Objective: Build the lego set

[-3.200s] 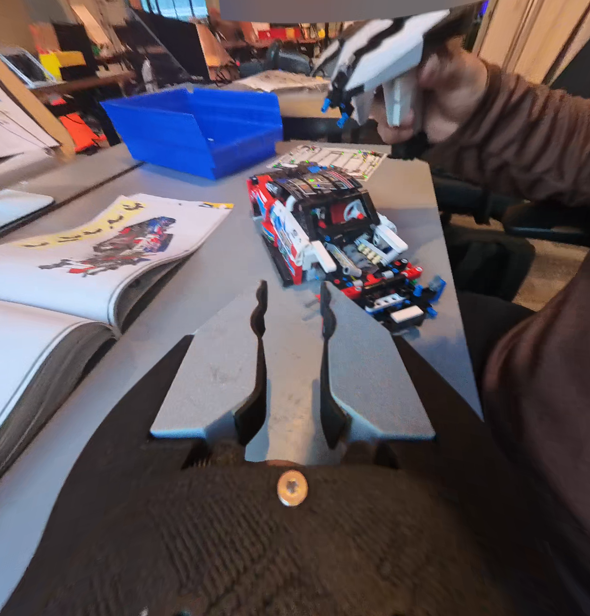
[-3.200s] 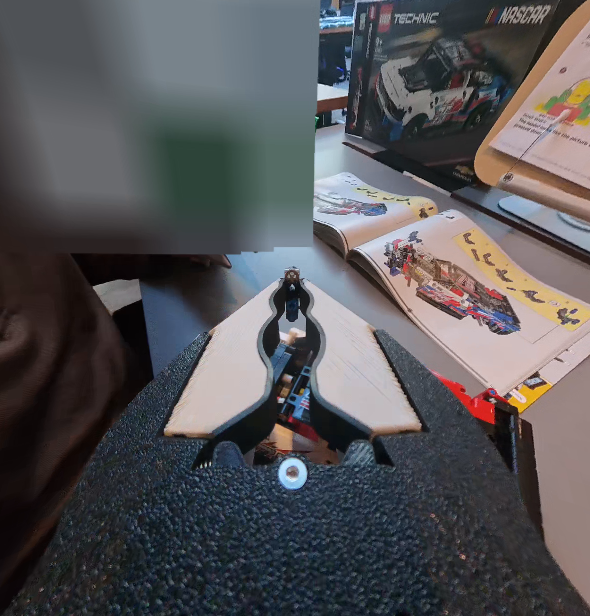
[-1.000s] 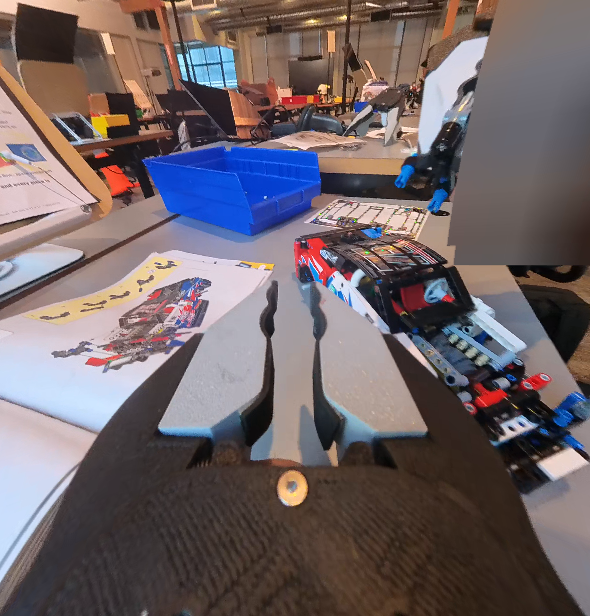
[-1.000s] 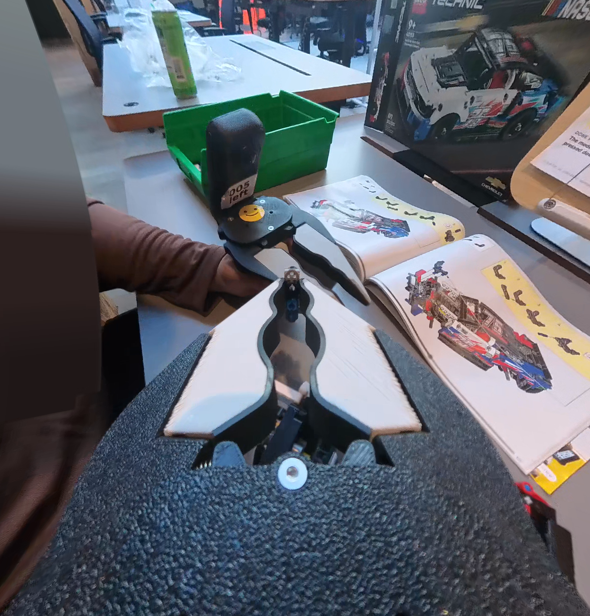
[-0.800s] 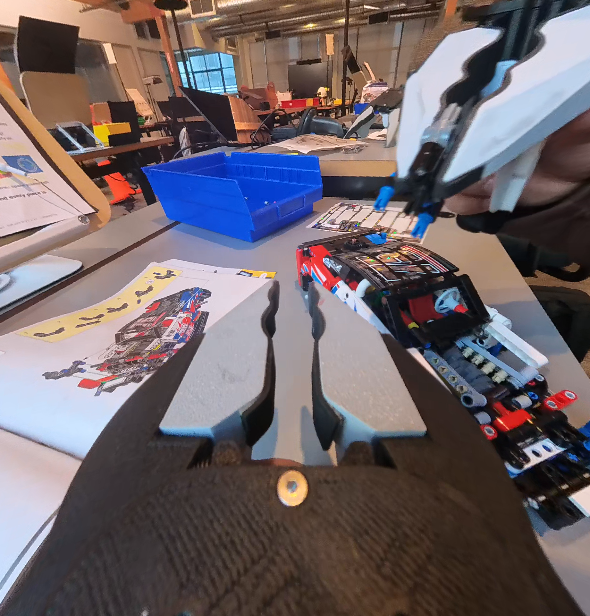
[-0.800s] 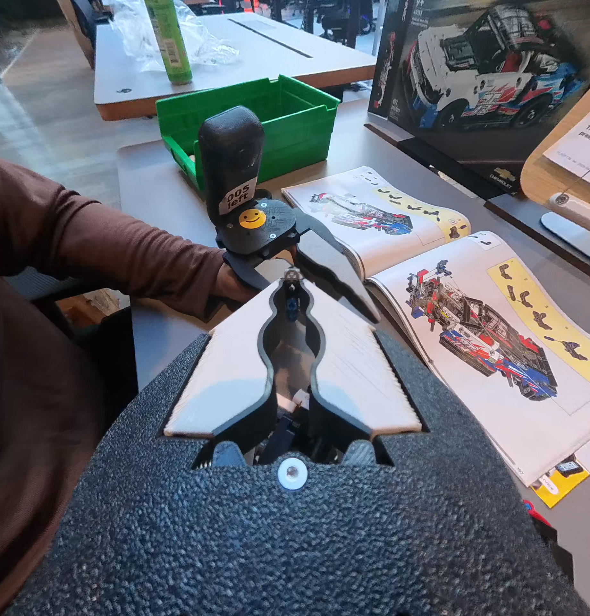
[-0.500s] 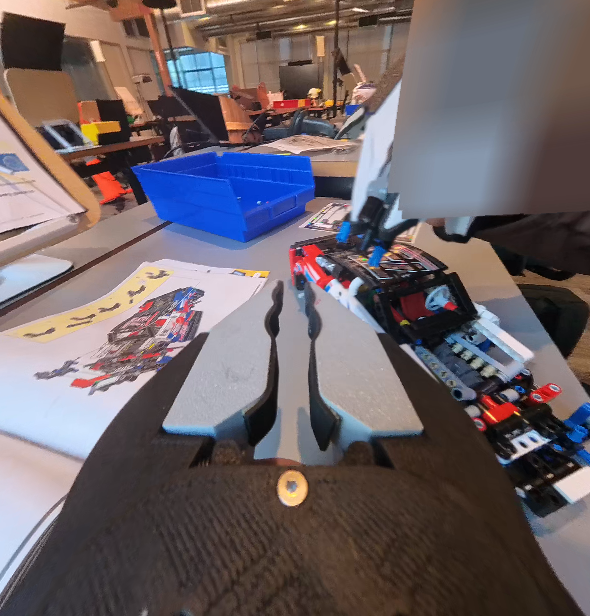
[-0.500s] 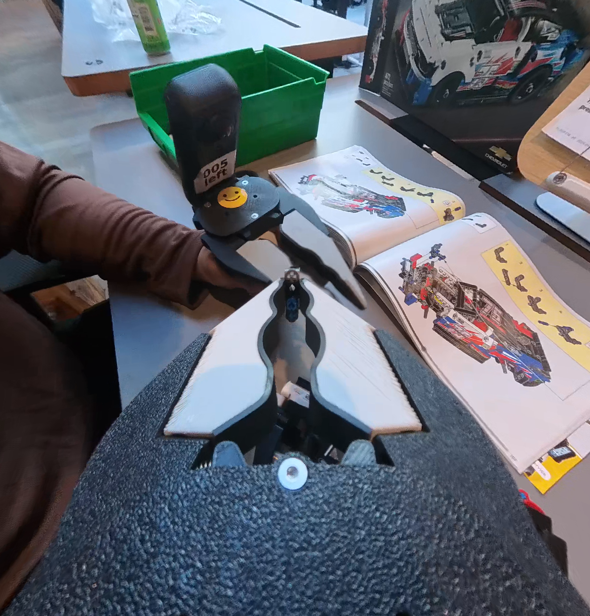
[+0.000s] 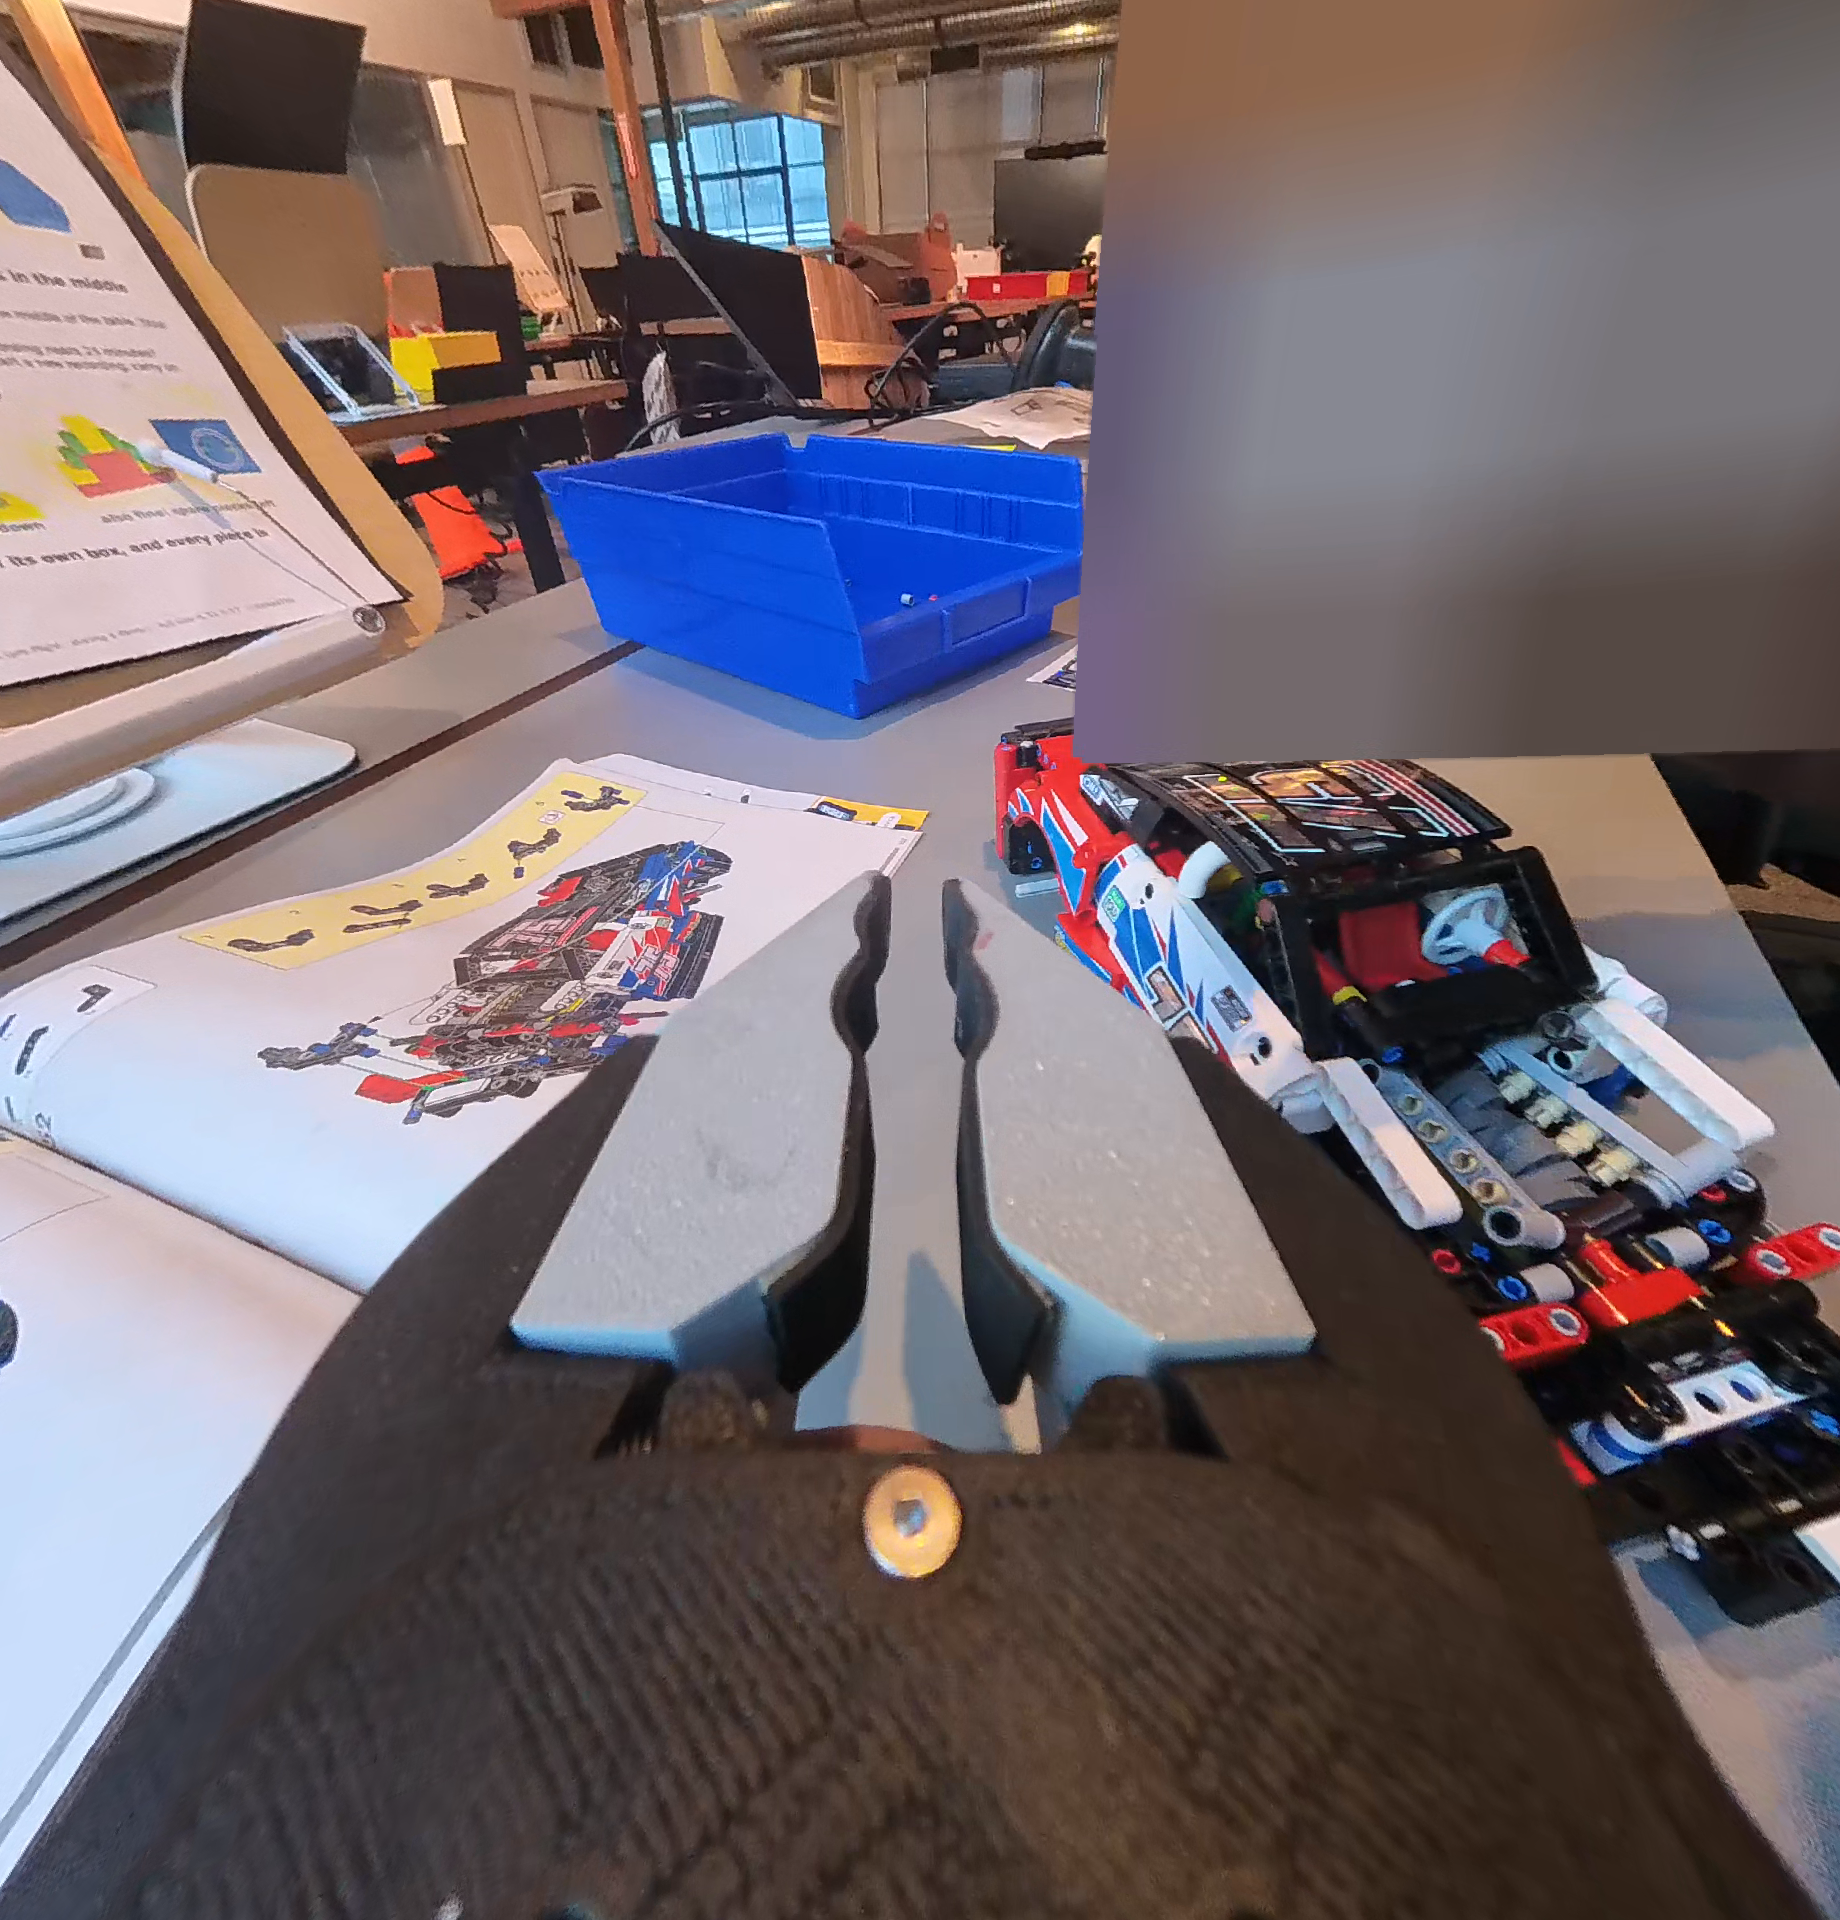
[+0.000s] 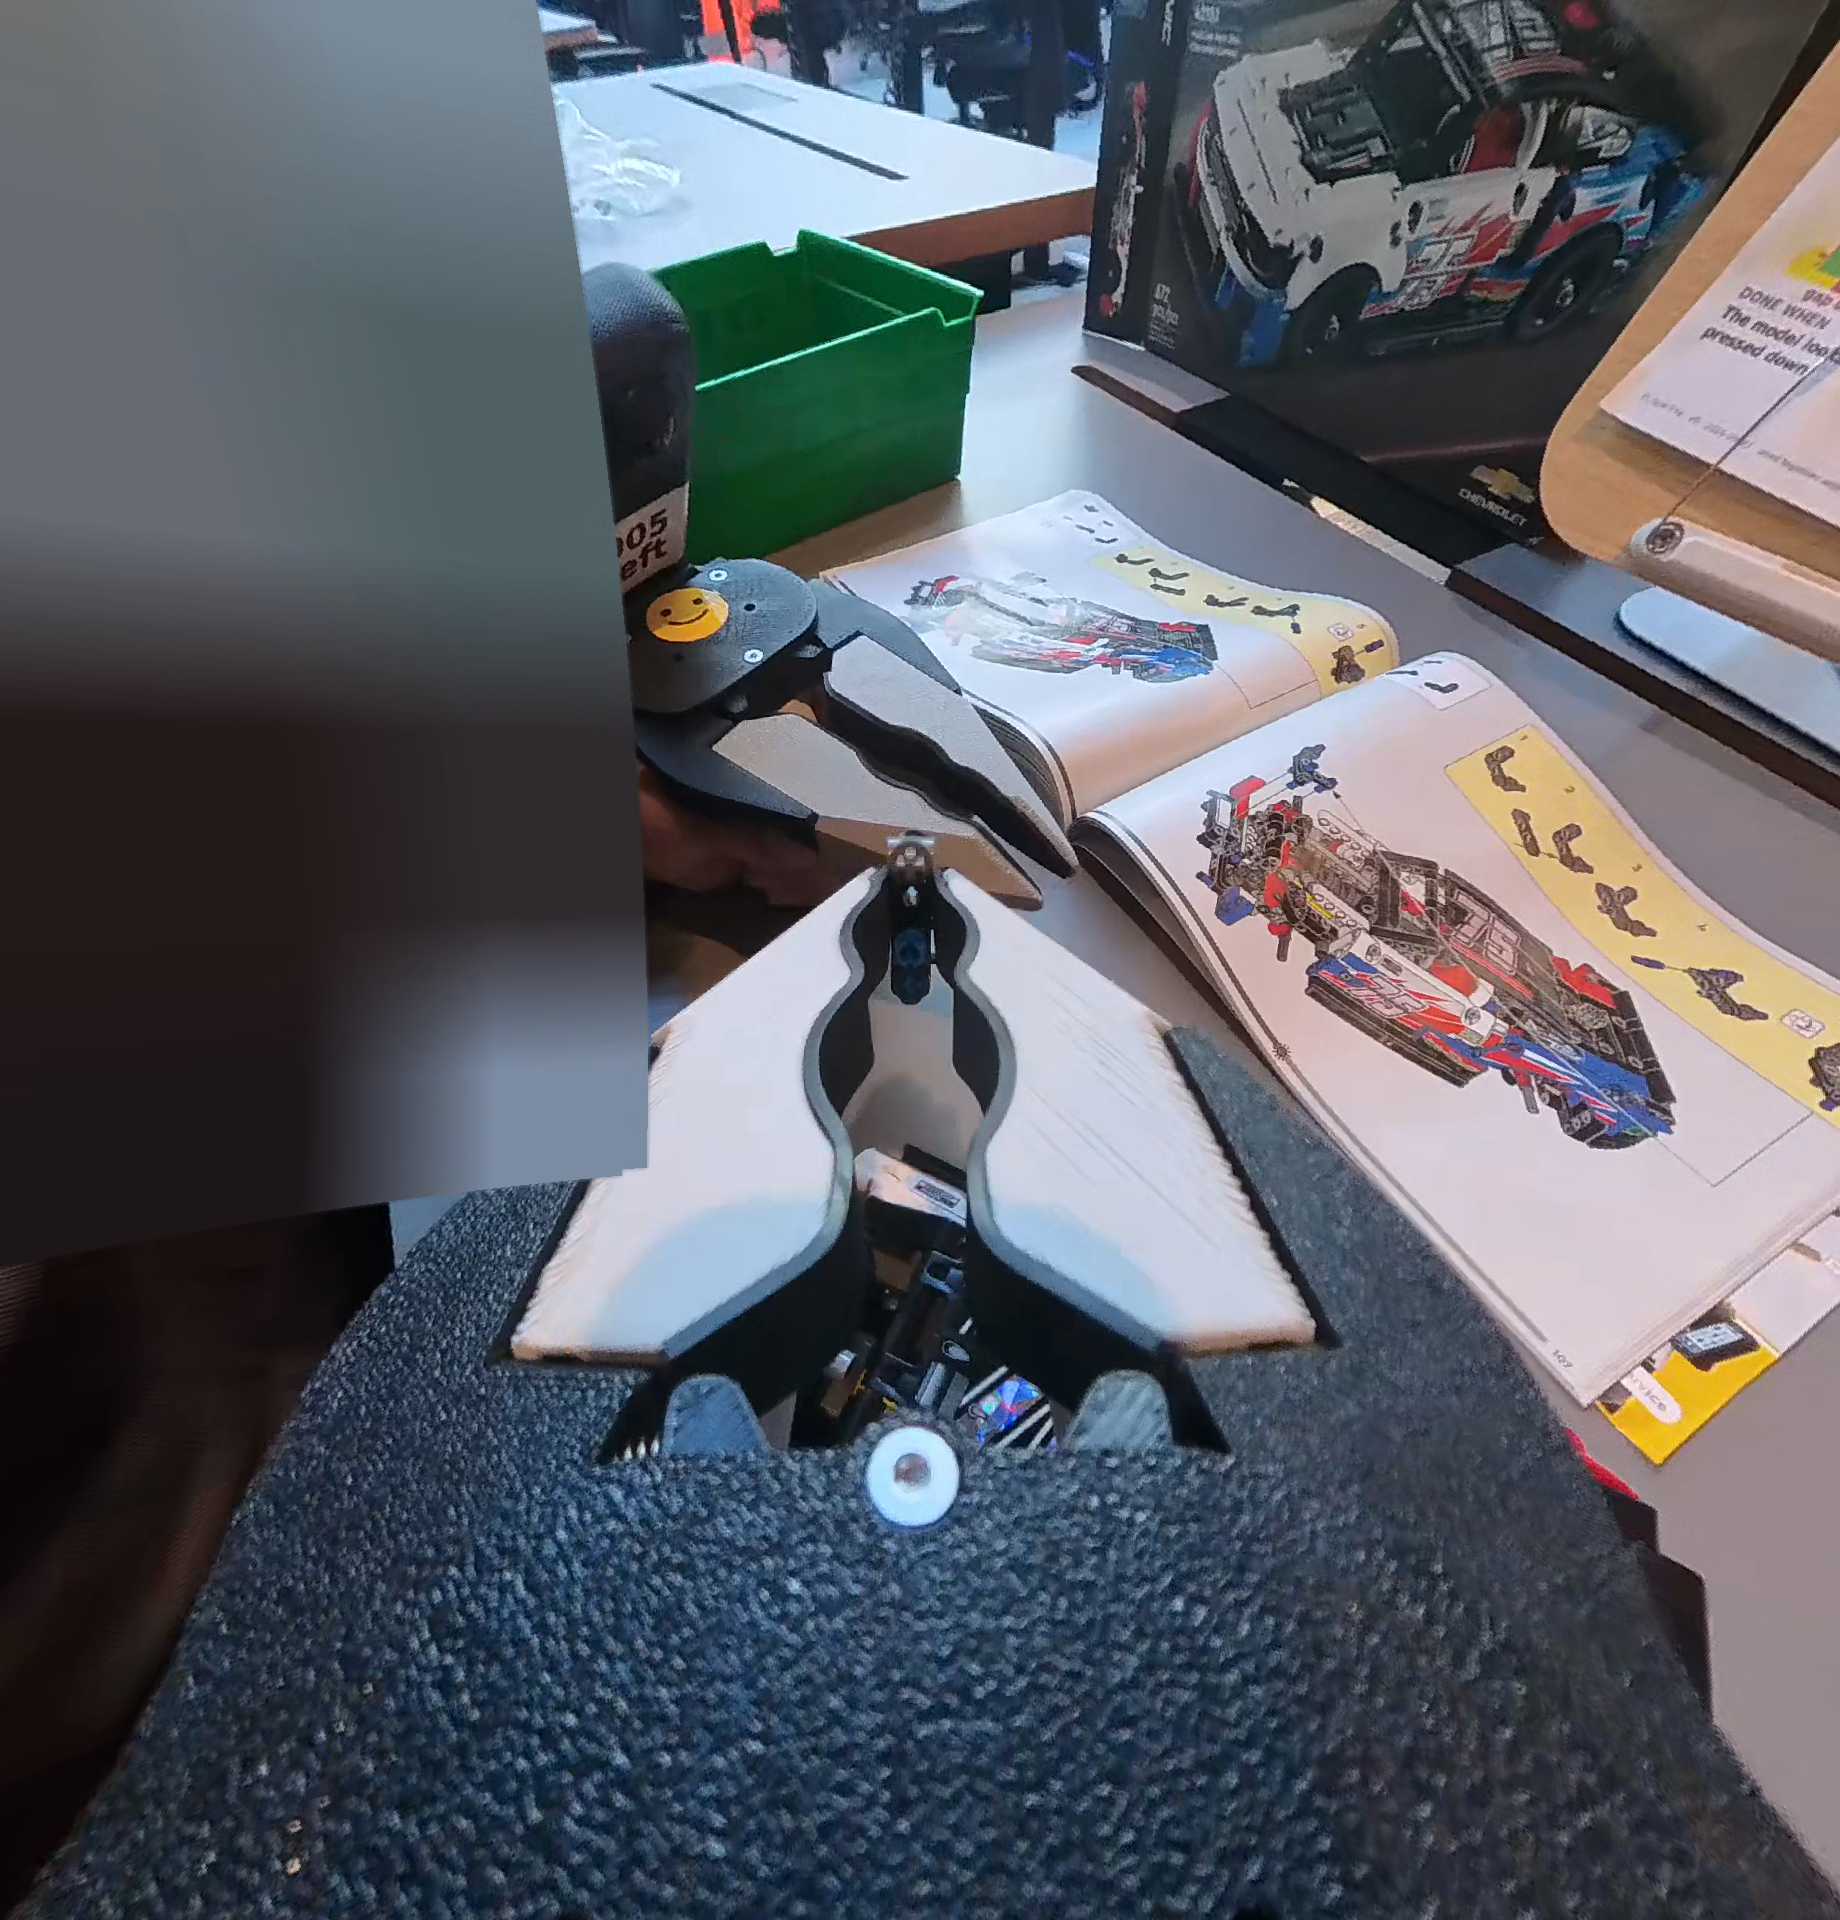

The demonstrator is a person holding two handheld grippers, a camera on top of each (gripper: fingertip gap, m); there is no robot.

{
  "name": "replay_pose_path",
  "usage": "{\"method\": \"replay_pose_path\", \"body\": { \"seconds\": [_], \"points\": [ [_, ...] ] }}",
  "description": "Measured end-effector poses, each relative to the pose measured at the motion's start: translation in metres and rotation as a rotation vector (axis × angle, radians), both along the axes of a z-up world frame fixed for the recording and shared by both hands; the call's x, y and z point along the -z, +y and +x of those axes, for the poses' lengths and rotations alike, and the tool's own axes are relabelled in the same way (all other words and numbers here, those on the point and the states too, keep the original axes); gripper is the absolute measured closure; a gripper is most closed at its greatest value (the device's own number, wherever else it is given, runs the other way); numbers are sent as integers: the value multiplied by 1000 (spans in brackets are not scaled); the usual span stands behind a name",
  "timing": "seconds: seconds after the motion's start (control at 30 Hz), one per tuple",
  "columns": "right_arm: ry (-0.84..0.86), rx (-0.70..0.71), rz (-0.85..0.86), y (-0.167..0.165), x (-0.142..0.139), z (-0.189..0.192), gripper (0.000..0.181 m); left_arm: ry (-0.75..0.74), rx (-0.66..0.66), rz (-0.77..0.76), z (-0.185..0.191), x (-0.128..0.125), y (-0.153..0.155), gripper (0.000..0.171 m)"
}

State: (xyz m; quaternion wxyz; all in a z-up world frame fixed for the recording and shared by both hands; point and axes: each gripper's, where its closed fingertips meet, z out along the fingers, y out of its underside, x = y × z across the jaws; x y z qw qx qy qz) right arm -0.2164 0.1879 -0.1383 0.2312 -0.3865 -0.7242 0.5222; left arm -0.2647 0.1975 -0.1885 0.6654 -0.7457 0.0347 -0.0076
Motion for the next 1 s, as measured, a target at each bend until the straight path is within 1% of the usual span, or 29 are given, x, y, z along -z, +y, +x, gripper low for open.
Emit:
{"method": "replay_pose_path", "body": {
  "seconds": [0.03,0.17,1.0],
  "points": [
    [-3,-2,-8,1,1,0,174,-8,2,-3,0,0,0,165],
    [-5,1,-21,3,1,1,174,-38,6,8,-2,-1,0,165],
    [-4,1,-29,2,0,-2,174,-36,8,8,0,-1,0,165]
  ]
}}
